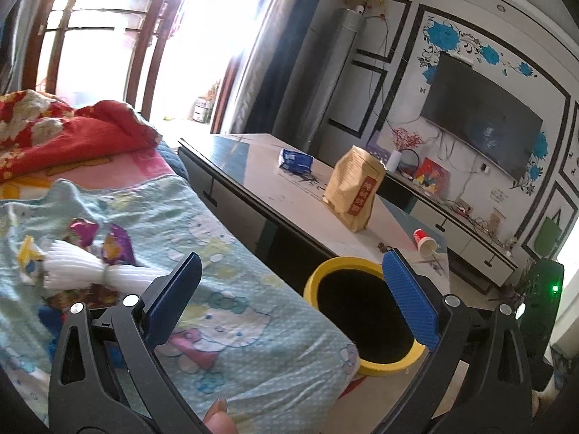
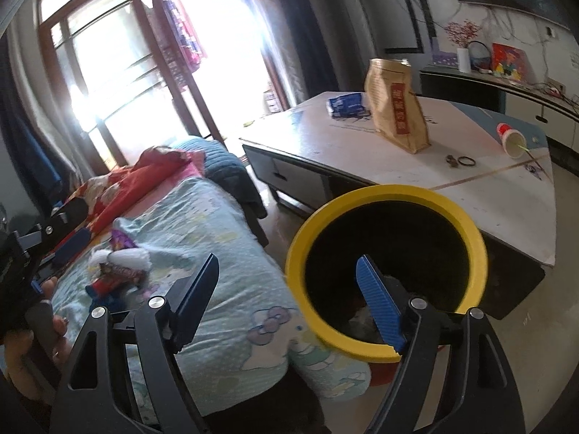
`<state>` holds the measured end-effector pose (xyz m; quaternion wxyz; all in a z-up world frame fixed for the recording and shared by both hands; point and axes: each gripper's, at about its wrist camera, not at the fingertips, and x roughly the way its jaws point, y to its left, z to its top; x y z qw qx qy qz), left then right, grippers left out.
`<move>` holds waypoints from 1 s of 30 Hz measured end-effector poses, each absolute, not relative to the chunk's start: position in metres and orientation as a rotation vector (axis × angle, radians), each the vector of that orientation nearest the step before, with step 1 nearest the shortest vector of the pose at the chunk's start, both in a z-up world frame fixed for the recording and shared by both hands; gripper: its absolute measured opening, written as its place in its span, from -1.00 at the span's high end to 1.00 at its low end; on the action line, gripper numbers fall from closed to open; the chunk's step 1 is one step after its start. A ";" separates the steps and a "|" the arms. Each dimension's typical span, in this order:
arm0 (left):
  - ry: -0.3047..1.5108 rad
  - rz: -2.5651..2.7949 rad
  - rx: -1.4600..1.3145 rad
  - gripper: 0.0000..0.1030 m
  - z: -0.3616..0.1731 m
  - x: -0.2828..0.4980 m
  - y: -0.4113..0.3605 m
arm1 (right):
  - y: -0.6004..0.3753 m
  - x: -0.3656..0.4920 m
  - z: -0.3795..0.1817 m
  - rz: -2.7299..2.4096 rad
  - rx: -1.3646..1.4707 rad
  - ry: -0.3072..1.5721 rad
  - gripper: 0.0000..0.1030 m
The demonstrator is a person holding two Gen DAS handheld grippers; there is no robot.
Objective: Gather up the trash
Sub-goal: 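Move both tools back over the bed toward the remaining trash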
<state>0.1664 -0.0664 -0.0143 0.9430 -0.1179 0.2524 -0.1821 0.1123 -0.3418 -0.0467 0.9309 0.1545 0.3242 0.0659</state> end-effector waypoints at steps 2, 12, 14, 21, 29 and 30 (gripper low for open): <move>0.511 -0.360 -0.240 -0.79 -0.014 0.164 -0.061 | -0.331 0.113 -0.045 0.152 0.301 0.667 -0.48; 0.492 -0.297 -0.284 -0.79 -0.014 0.158 -0.016 | -0.287 0.117 -0.035 0.238 0.237 0.673 -0.48; 0.486 -0.282 -0.297 -0.79 -0.013 0.157 -0.007 | -0.277 0.118 -0.032 0.254 0.224 0.674 -0.48; 0.462 -0.231 -0.347 -0.78 -0.011 0.153 0.034 | -0.239 0.123 -0.027 0.320 0.186 0.682 -0.49; 0.459 -0.152 -0.391 -0.79 -0.013 0.149 0.085 | -0.186 0.134 -0.026 0.401 0.149 0.702 -0.51; 0.463 -0.139 -0.395 -0.79 -0.014 0.149 0.093 | -0.182 0.135 -0.027 0.410 0.150 0.706 -0.51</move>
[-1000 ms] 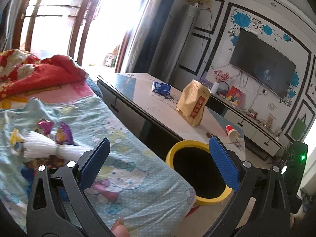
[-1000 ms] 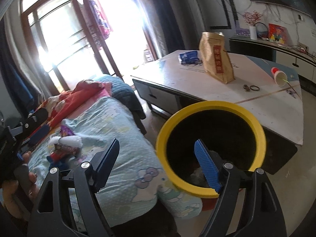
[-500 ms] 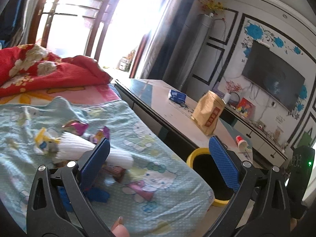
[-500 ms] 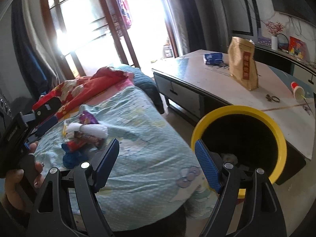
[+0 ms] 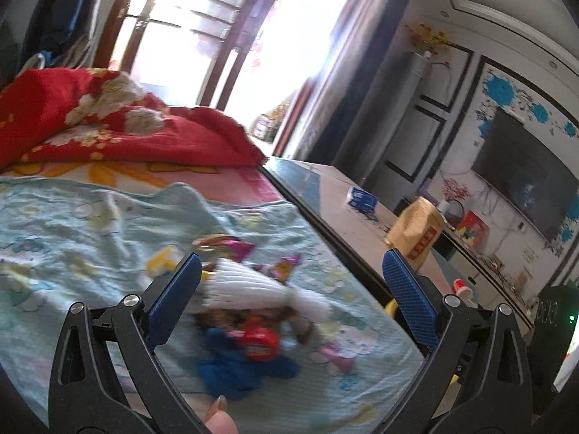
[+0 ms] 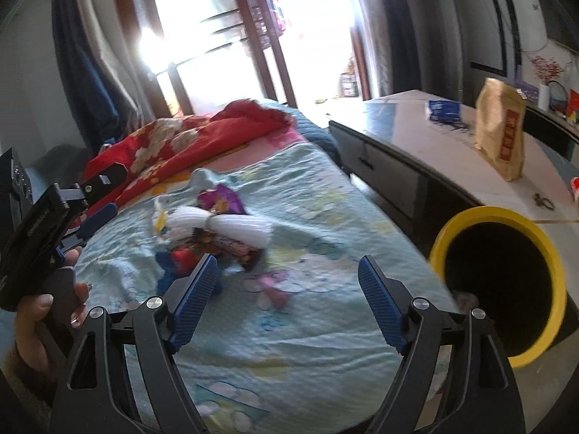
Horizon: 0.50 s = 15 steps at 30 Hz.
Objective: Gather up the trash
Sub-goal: 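Move both tools back over the bed toward the remaining trash, then close right tool on white foam net bundle while left tool closes on yellow wrapper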
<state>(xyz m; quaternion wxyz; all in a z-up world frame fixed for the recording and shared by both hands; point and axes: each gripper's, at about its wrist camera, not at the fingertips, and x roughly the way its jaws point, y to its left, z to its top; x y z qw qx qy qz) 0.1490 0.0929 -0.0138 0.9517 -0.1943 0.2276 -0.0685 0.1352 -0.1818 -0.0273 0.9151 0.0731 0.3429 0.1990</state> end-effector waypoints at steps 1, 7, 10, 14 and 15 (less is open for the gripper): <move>0.466 -0.129 -0.395 -0.79 -0.015 0.148 0.099 | -0.177 0.137 -0.028 0.416 0.150 0.709 -0.51; 0.493 -0.058 -0.414 -0.79 -0.025 0.148 0.138 | -0.146 0.155 -0.037 0.442 0.128 0.731 -0.51; 0.508 -0.024 -0.435 -0.79 -0.032 0.150 0.158 | -0.135 0.166 -0.039 0.459 0.118 0.729 -0.51; 0.543 0.003 -0.475 -0.79 -0.044 0.157 0.179 | -0.126 0.190 -0.044 0.482 0.139 0.756 -0.50; 0.554 0.004 -0.492 -0.78 -0.048 0.160 0.184 | -0.126 0.195 -0.046 0.483 0.144 0.764 -0.49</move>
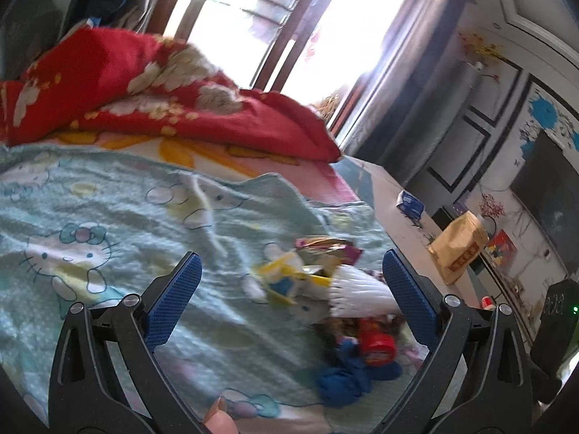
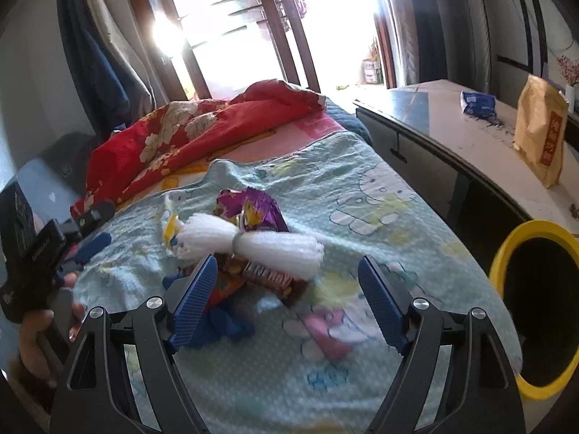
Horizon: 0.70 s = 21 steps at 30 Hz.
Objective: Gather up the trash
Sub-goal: 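Close right tool on white foam net bundle while left tool closes on yellow wrapper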
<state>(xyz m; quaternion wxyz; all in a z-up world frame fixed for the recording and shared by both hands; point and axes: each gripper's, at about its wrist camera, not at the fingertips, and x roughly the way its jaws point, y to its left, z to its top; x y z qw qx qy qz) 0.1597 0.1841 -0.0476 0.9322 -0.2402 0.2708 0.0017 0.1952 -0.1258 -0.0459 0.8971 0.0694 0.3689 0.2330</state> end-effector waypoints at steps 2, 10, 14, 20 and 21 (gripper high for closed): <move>0.576 0.006 -0.517 -0.78 -0.054 0.167 0.191 | -0.127 0.210 -0.053 0.470 0.176 0.803 -0.41; 0.676 -0.049 -0.593 -0.78 -0.082 0.203 0.203 | -0.124 0.240 -0.074 0.511 0.242 0.890 -0.26; 0.713 -0.080 -0.599 -0.71 -0.090 0.219 0.199 | -0.119 0.246 -0.085 0.577 0.276 0.929 -0.07; 0.759 -0.112 -0.602 -0.32 -0.104 0.233 0.188 | -0.111 0.236 -0.083 0.656 0.262 0.916 0.75; 0.760 -0.116 -0.596 -0.16 -0.105 0.234 0.186 | -0.111 0.233 -0.081 0.653 0.249 0.909 0.77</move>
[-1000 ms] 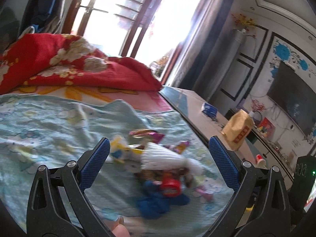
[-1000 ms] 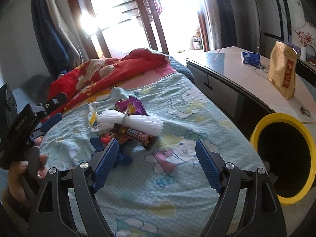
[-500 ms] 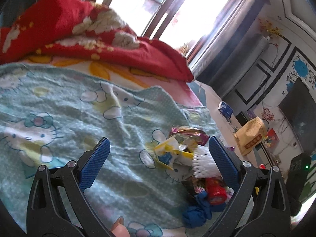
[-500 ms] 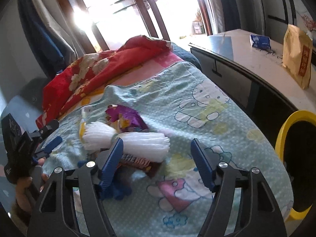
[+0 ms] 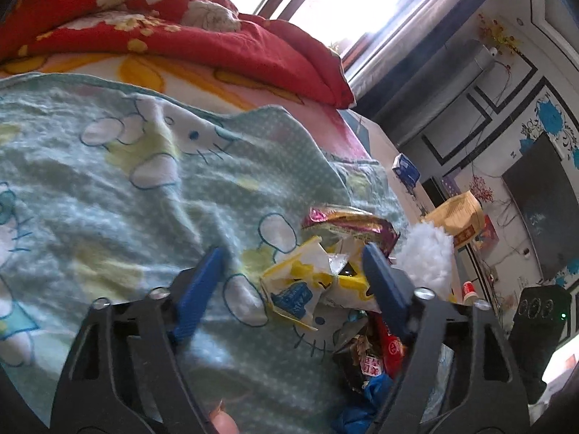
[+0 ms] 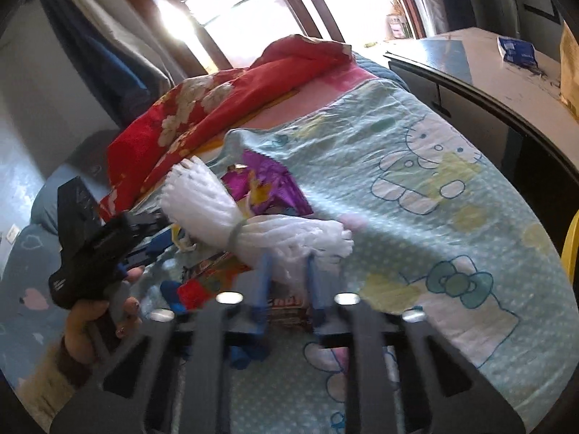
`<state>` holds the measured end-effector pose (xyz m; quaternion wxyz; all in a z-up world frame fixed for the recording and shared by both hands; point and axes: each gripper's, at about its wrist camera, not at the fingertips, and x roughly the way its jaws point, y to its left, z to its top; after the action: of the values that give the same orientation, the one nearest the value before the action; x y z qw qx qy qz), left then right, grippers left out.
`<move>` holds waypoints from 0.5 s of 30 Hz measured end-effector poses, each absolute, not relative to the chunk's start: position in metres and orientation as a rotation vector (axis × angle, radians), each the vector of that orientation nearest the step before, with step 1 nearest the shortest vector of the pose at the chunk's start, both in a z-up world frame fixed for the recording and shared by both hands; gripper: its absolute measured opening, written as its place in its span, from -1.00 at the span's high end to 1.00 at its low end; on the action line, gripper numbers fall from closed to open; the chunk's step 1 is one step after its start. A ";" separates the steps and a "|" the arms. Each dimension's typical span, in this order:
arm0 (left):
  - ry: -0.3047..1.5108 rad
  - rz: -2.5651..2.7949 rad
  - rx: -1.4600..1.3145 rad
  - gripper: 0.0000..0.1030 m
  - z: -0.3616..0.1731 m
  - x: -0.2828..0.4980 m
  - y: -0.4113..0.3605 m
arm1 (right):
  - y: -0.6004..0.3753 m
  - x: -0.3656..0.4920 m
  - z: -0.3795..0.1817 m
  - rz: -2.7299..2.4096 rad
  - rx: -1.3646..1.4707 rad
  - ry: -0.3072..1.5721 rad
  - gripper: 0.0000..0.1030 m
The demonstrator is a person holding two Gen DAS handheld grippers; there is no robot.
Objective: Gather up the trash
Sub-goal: 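Close right tool on white foam net bundle while left tool closes on yellow wrapper, then carry foam nets in right tool over yellow bin while left tool carries yellow wrapper there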
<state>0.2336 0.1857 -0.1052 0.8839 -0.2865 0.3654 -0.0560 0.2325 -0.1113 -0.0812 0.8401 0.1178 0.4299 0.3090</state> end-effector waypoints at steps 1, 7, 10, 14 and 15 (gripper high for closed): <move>0.761 -0.115 -0.590 0.06 -0.106 0.233 0.184 | -0.112 0.230 -0.080 0.651 0.237 0.899 0.79; 0.755 -0.129 -0.583 0.43 -0.104 0.226 0.183 | -0.120 0.215 -0.070 0.648 0.216 0.842 0.87; 0.725 -0.129 -0.580 0.45 -0.096 0.215 0.184 | -0.127 0.207 -0.063 0.651 0.219 0.815 0.87; 0.676 -0.117 -0.551 0.46 -0.083 0.197 0.182 | -0.133 0.195 -0.054 0.659 0.205 0.791 0.87; 0.666 -0.113 -0.546 0.46 -0.080 0.194 0.181 | -0.134 0.192 -0.051 0.660 0.198 0.783 0.87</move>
<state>0.1942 0.1813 -0.0800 0.9071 -0.2646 0.3228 -0.0545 0.1919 -0.1343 -0.0513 0.8670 0.0947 0.3740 0.3155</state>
